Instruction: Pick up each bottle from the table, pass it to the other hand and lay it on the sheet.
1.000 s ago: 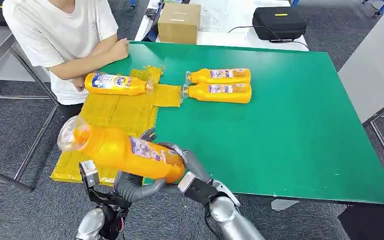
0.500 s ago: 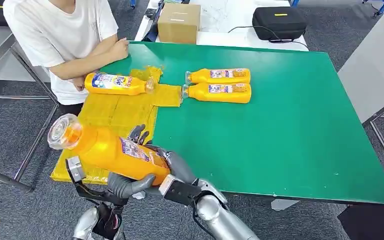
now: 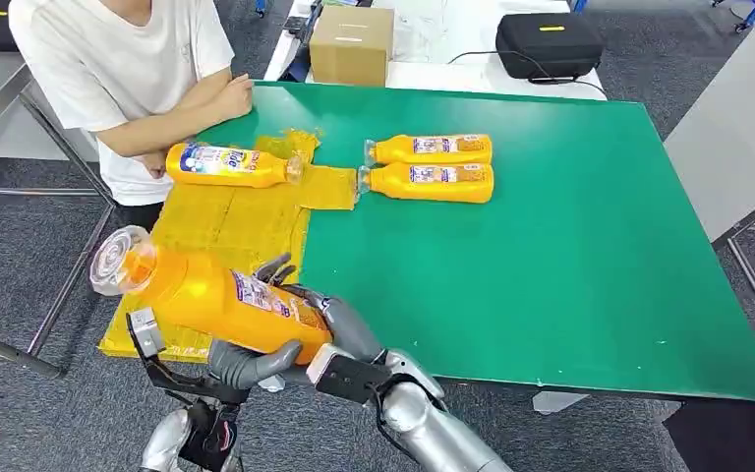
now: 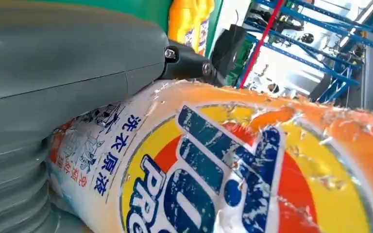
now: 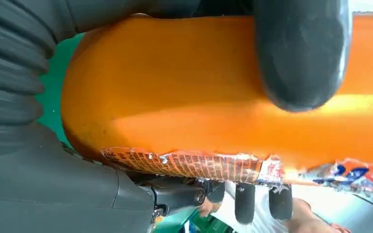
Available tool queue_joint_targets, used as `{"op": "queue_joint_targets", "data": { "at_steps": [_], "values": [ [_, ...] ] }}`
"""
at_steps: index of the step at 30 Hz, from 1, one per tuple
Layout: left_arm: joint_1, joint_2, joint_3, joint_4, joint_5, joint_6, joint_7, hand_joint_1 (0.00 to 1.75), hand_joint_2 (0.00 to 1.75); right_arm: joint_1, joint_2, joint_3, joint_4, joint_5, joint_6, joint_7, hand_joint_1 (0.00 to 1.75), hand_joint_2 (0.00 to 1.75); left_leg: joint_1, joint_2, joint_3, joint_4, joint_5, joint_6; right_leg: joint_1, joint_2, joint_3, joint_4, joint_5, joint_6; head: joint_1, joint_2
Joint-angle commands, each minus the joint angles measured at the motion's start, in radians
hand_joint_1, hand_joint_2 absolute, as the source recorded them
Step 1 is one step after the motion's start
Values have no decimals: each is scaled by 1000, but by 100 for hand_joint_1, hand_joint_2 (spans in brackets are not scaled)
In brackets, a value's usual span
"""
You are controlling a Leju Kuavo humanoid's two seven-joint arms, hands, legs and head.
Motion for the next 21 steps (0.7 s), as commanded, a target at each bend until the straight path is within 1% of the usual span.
{"op": "queue_joint_targets", "data": {
  "at_steps": [1,2,3,4,5,6,8,9,11,13,15,17,19,20,21],
  "values": [
    [-87,-9,20,47,72,-29,24,175,175,113,-53,70,56,47,-37,30,0,175,1,-7,6,-2,-1,-1,1,-7,8,-3,-3,-1,0,0],
    [-84,-10,28,47,80,-35,26,175,175,127,-63,65,35,57,-54,31,0,175,1,-5,4,-2,0,-1,1,-5,5,-2,-2,-1,0,0],
    [-81,-10,40,46,88,-38,30,175,175,147,-78,57,2,84,-91,38,0,175,1,-7,7,-2,-1,-1,1,-7,9,-3,-3,-1,0,0],
    [-80,-14,54,46,96,-32,34,175,175,166,-88,44,-27,91,-106,38,0,0,1,-6,5,-2,-1,-1,1,-7,7,-2,-3,-1,0,0],
    [-81,-17,67,46,110,-26,43,175,175,184,-96,32,-51,92,-104,39,0,0,1,-6,4,-2,0,0,1,-6,6,-2,-2,-1,0,0],
    [-80,-26,86,43,125,-12,46,175,175,213,-104,12,-83,91,-115,36,0,0,1,-8,7,-2,-1,-1,1,-8,9,-3,-4,-1,0,0],
    [-76,-35,112,33,147,15,58,175,175,255,-113,-13,-113,90,-116,36,0,0,1,-7,4,-2,-1,-1,1,-8,6,-2,-3,-1,0,0],
    [-73,-39,124,25,149,31,57,175,175,275,-117,-21,-119,87,-127,35,0,0,1,-9,7,-2,-2,-1,1,-9,10,-2,-5,-1,0,0],
    [-68,-32,139,17,148,48,56,175,175,300,-127,-18,-118,88,-150,30,0,0,1,-7,4,-1,-1,-1,1,-7,5,-2,-3,-1,0,0],
    [-69,-22,156,22,123,78,47,175,175,316,-137,-18,-114,95,-204,27,0,0,1,-6,6,-2,-2,-1,1,-7,8,-2,-4,-1,0,0],
    [-82,8,170,35,-63,227,-4,175,175,335,-149,-20,-122,99,-290,26,0,0,0,-6,5,-1,-2,-1,0,-6,7,-1,-4,-2,0,0],
    [-93,19,183,52,-59,225,-4,175,175,339,-157,-12,-128,96,-296,26,0,0,0,-3,4,-2,-2,-1,0,-2,6,-1,-2,-2,0,0],
    [-93,18,183,53,-59,225,-4,175,175,337,-156,-12,-129,96,-296,26,0,0,0,-4,2,-2,-2,-1,0,-2,3,-1,-1,-1,0,0],
    [-96,30,171,53,-143,289,-26,175,175,337,-155,-13,-130,92,-310,30,0,0,0,-5,5,-1,-3,-1,1,-2,6,-1,-3,-2,0,0],
    [-111,49,153,59,-304,400,-80,175,175,342,-158,-7,-132,80,-332,34,0,0,0,-4,2,-1,-2,-1,0,-2,3,-1,-2,-1,0,0]
  ]
}}
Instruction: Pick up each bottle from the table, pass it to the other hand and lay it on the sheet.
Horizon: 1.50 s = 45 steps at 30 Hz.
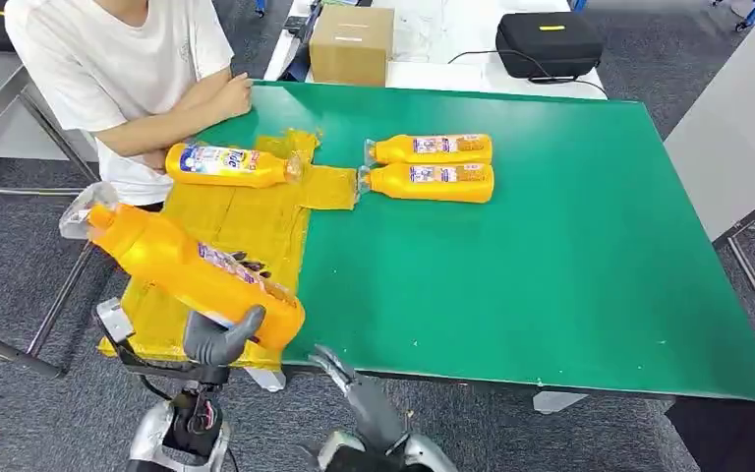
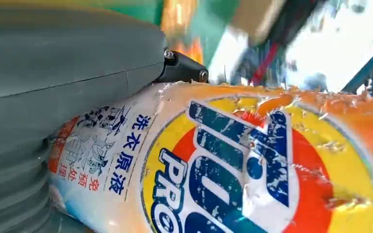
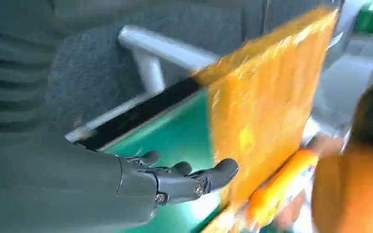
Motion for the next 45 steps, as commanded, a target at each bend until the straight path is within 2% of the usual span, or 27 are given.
{"op": "queue_joint_targets", "data": {
  "at_steps": [1,5,9,12,18,19,22,26,33,36,41,42,43,44,45],
  "values": [
    [-90,81,33,68,-397,273,-106,175,175,47,-68,10,-29,-19,-77,8,0,0,0,-2,6,-1,-2,-1,0,-2,6,0,-2,-2,0,0],
    [-136,115,58,111,-662,356,-89,175,175,44,-81,25,-4,-53,-125,-9,0,0,0,-1,6,-2,-1,-1,0,-2,6,-1,-2,-1,0,0],
    [-216,143,-40,216,-1015,428,-6,175,175,24,-81,9,-27,-66,-125,-32,0,0,0,-2,3,-1,0,-1,0,-3,4,0,-1,-1,0,0],
    [-364,185,-123,450,-1272,482,71,175,175,10,-76,-11,-53,-60,-71,-50,0,0,0,-5,3,-1,1,-1,0,-5,4,0,-1,-1,0,0],
    [-661,208,-92,859,-1365,437,125,175,175,17,-61,-24,-105,-79,-19,-106,0,0,0,-6,2,0,3,-1,0,-5,4,0,0,-1,0,0],
    [-715,216,-108,937,-1412,437,172,175,175,24,-72,-8,-150,-112,-29,-106,0,0,1,-5,5,0,2,-1,1,-5,6,1,-1,-2,-1,0],
    [-737,224,-103,951,-1411,423,170,175,175,25,-75,-6,-152,-114,-31,-106,0,0,1,-3,1,1,3,-2,1,-3,2,2,1,-1,0,0],
    [-735,219,-102,962,-1415,435,165,175,175,26,-77,-5,-154,-116,-32,-106,0,0,1,0,5,0,1,-2,1,-1,5,2,1,-4,0,0],
    [-739,220,-110,973,-1434,441,181,175,175,27,-82,5,-171,-132,-37,-106,0,0,1,1,3,1,1,-2,1,-1,3,2,1,-4,0,0],
    [-817,253,-141,1072,-1513,360,274,175,175,34,-106,35,-237,-233,-30,-106,0,0,1,0,2,1,2,-2,1,-1,2,3,1,-4,0,0],
    [-866,282,-186,1137,-1577,229,282,175,175,33,-112,22,-239,-261,-8,-106,0,0,1,1,3,2,1,-2,1,0,3,3,1,-4,0,0],
    [-869,283,-197,1142,-1589,203,280,162,175,33,-113,21,-239,-268,-11,-106,0,0,1,2,4,1,1,-2,1,1,3,3,1,-4,0,0],
    [-871,283,-201,1145,-1593,179,279,66,175,32,-115,20,-239,-276,-14,-106,0,0,1,3,2,1,2,-2,1,0,2,3,2,-4,0,0],
    [-874,280,-205,1151,-1599,156,285,17,175,29,-112,16,-233,-292,-10,-106,0,0,1,3,4,1,1,-2,1,0,3,3,1,-4,0,0],
    [-876,279,-213,1155,-1608,140,295,14,175,26,-111,17,-228,-294,-13,-106,0,0,1,2,2,0,2,-2,1,-1,1,2,2,-3,0,0]
  ]
}}
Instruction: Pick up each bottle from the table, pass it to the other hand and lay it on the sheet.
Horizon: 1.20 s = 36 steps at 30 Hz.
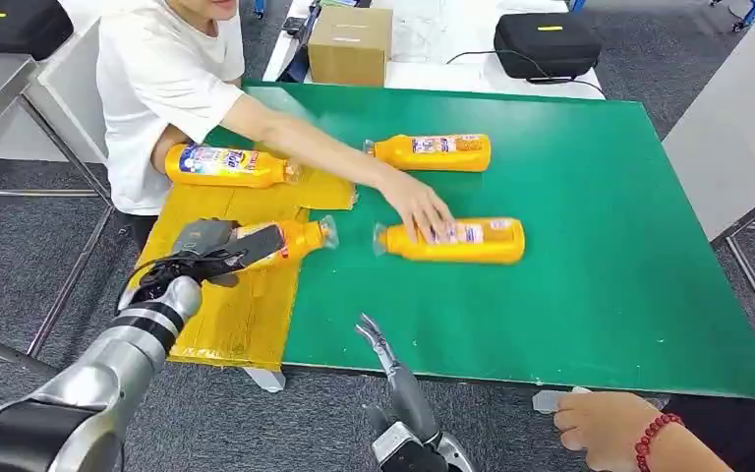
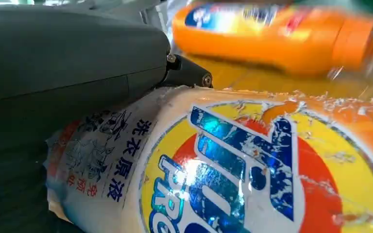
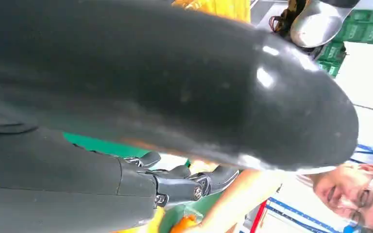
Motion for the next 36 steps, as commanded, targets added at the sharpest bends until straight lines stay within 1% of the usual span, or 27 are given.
{"op": "queue_joint_targets", "data": {
  "at_steps": [1,3,4,5,7,8,10,11,12,13,14,15,16,17,19,20,24,26,27,30,34,35,36],
  "values": [
    [-131,32,-109,191,-58,-145,32,0,175,-26,-37,17,-8,-52,3,0,0,0,0,-1,2,0,-1,-1,0,-1,2,0,-1,-1,0,0],
    [-127,27,-115,198,-68,-167,48,0,175,-33,-32,20,2,-58,2,0,0,0,1,-1,4,1,-2,-1,1,0,4,1,-2,-1,0,0],
    [-128,25,-120,202,-74,-179,57,0,175,-36,-28,21,6,-63,3,0,0,0,0,0,1,0,-1,0,0,0,2,0,-1,-1,0,0],
    [-129,23,-125,207,-80,-203,63,0,175,-41,-27,22,11,-64,1,0,0,0,1,0,4,1,-2,-1,1,0,5,1,-2,-1,0,0],
    [-136,25,-139,214,-95,-242,63,0,175,-48,-24,20,22,-68,2,0,0,0,0,0,2,0,-1,-1,0,0,3,0,-1,-1,0,0],
    [-137,25,-141,215,-98,-252,68,0,175,-51,-22,16,30,-68,-1,0,0,0,0,0,5,0,-2,-1,0,1,5,1,-2,-1,0,0],
    [-140,27,-134,209,-91,-249,59,0,175,-53,-23,16,33,-68,-2,0,0,0,0,0,2,0,-1,-1,0,1,3,0,-1,-1,0,0],
    [-147,25,-114,208,-73,-245,53,0,175,-52,-25,16,30,-74,-4,0,0,0,1,0,5,0,-2,-1,1,1,5,0,-2,-2,0,0],
    [-156,24,-101,206,-58,-247,31,0,175,-52,-27,16,29,-77,-4,0,0,0,0,0,3,0,-1,-1,0,1,4,0,-1,-1,0,0],
    [-167,21,-58,199,-14,-240,8,0,175,-51,-26,16,32,-84,2,0,0,0,0,0,2,-1,-1,-1,0,0,2,0,-1,-1,0,0],
    [-176,9,5,195,48,-232,3,0,175,-47,-24,16,38,-83,-5,0,0,0,0,0,4,0,-2,-1,1,0,5,0,-2,-2,0,0],
    [-191,2,38,184,90,-249,-64,0,175,-43,-29,31,32,-86,-12,0,0,0,1,0,2,1,-1,-1,1,0,3,1,-1,-1,0,0],
    [-207,-3,77,184,134,-267,-77,0,175,-43,-33,43,30,-91,-21,0,0,0,1,-1,1,0,-1,-1,1,-1,2,0,-1,-1,0,0],
    [-220,-7,101,174,163,-272,-102,0,175,-46,-34,48,29,-100,-19,0,0,0,1,-2,3,1,-2,-1,1,-1,4,1,-2,-1,0,0],
    [-242,-11,162,163,238,-301,-153,0,175,-58,-39,61,39,-106,-28,0,0,0,2,-2,0,2,0,-1,2,-2,1,1,-1,-1,0,0],
    [-243,-10,185,149,268,-296,-181,0,175,-62,-42,66,42,-112,-29,0,0,0,2,-3,1,2,-2,-1,2,-2,3,2,-2,-1,0,0],
    [-242,-10,198,144,285,-295,-192,0,175,-63,-42,66,43,-114,-32,0,0,0,1,-1,3,1,-1,-1,1,0,3,1,-2,-1,0,0],
    [-242,-10,198,144,285,-295,-192,0,175,-63,-42,66,43,-114,-32,0,0,0,0,-1,0,0,0,-1,0,0,1,0,0,-1,0,0],
    [-232,-9,197,142,287,-289,-198,0,175,-62,-44,68,41,-116,-33,0,0,0,1,-1,3,0,-1,-1,0,0,3,1,-1,-1,0,0],
    [-219,-5,231,120,347,-292,-259,0,175,-63,-45,75,46,-120,-31,0,0,0,1,-1,3,0,-1,-1,1,-1,4,0,-1,-1,0,0],
    [-208,7,245,105,383,-301,-277,0,175,-58,-48,84,45,-126,-47,0,0,0,0,0,2,0,-1,-1,0,1,3,0,-1,-1,0,0],
    [-209,10,243,102,390,-313,-288,0,175,-61,-50,83,44,-129,-49,0,0,0,1,1,5,0,-2,-1,1,1,5,0,-2,-1,0,0],
    [-208,13,242,99,394,-316,-293,0,175,-63,-52,82,47,-128,-50,0,0,0,1,0,3,0,-1,-1,1,1,4,0,-1,-1,0,0]
  ]
}}
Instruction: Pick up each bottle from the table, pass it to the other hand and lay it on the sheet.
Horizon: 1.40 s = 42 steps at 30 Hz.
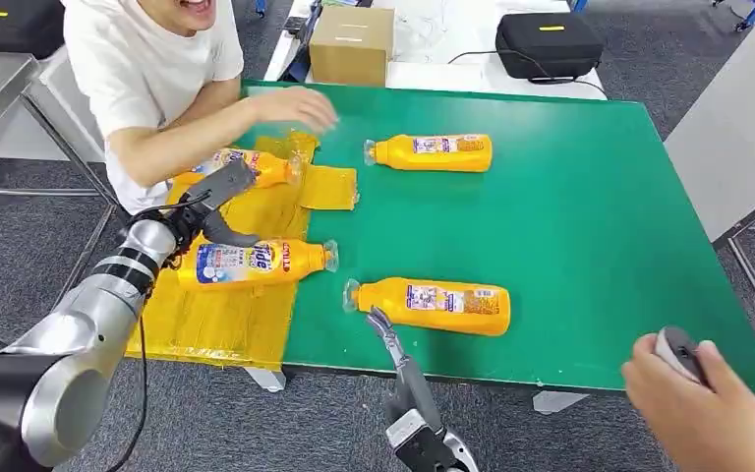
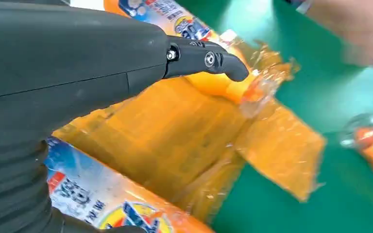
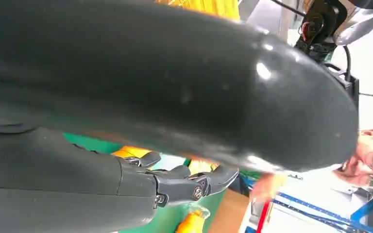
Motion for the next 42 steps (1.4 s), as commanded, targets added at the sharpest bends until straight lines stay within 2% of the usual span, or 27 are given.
{"op": "queue_joint_targets", "data": {
  "at_steps": [1,4,5,8,12,13,15,17,20,22,23,26,29,33,40,41,42],
  "values": [
    [-25,11,64,-9,57,-31,-52,0,175,-39,-35,47,51,-5,-23,0,0,0,0,1,2,0,-1,0,0,1,2,0,-1,-1,0,0],
    [26,-21,106,-97,168,16,-107,0,175,-45,-50,26,70,74,-126,0,0,0,0,0,3,0,-1,0,0,1,3,-1,-1,-1,0,0],
    [84,-59,140,-196,251,40,-148,0,175,-50,-58,-18,75,138,-164,0,0,175,0,0,5,-1,-2,0,0,0,5,-1,-2,-1,0,0],
    [143,-74,106,-296,283,51,-110,0,175,-51,-61,-73,56,155,-110,0,0,175,0,-1,6,-2,-1,0,0,-1,6,-2,-2,0,0,0],
    [144,-65,95,-302,295,48,-101,0,175,-43,-51,-79,56,172,-109,0,0,175,0,-2,4,0,-1,0,0,-1,5,-1,-2,-1,0,0],
    [151,-75,118,-320,346,64,-132,0,175,-44,-47,-90,66,215,-145,0,0,175,0,-2,2,0,-1,0,0,-1,2,-1,-1,-1,0,0],
    [268,-142,162,-511,561,57,-120,0,175,-72,-65,-169,72,322,-183,45,0,175,0,-2,3,-1,-1,0,0,0,4,-1,-1,-1,0,0],
    [447,-175,111,-772,758,92,-81,0,175,-120,-99,-250,77,384,-153,102,0,175,-1,-2,4,-1,-2,0,0,0,5,-1,-2,-1,0,0],
    [679,-180,24,-1030,941,147,-92,0,175,-200,-136,-338,155,445,-77,132,0,175,-3,4,8,-3,-3,1,-2,6,7,-3,-1,0,-1,0],
    [786,-177,3,-1125,1009,142,-110,0,175,-241,-151,-360,210,486,-65,142,0,175,-3,3,4,-2,-2,1,-2,4,4,-2,0,1,0,0],
    [842,-170,-2,-1167,1036,142,-115,0,175,-267,-158,-365,248,507,-47,158,0,175,-4,6,9,-3,-4,2,-3,7,8,-4,-1,1,0,0],
    [931,-168,10,-1224,1044,144,-122,0,175,-312,-179,-347,314,577,-21,219,0,175,-4,5,3,-2,-2,1,-4,5,3,-3,0,0,0,0],
    [957,-164,-3,-1236,997,149,-120,0,175,-361,-182,-334,379,611,14,266,0,175,-3,6,6,-1,-5,1,-3,6,5,-2,-2,0,0,0],
    [924,-165,-28,-1205,939,193,-88,0,175,-440,-159,-322,513,618,75,317,0,175,-3,2,2,0,-3,1,-2,3,3,-1,-3,2,0,0],
    [901,-167,-37,-1182,934,199,-90,0,175,-461,-146,-310,556,626,81,316,0,175,-2,1,4,0,-3,1,-2,3,4,-1,-3,2,0,0],
    [896,-163,-43,-1165,934,207,-91,0,175,-488,-132,-278,639,632,125,338,0,175,-3,0,2,0,-2,1,-2,2,2,-1,-2,2,0,0],
    [900,-162,-43,-1170,934,207,-91,0,175,-486,-133,-276,640,632,121,337,0,175,-2,0,4,0,-3,1,-2,2,4,-1,-3,2,0,0]
  ]
}}
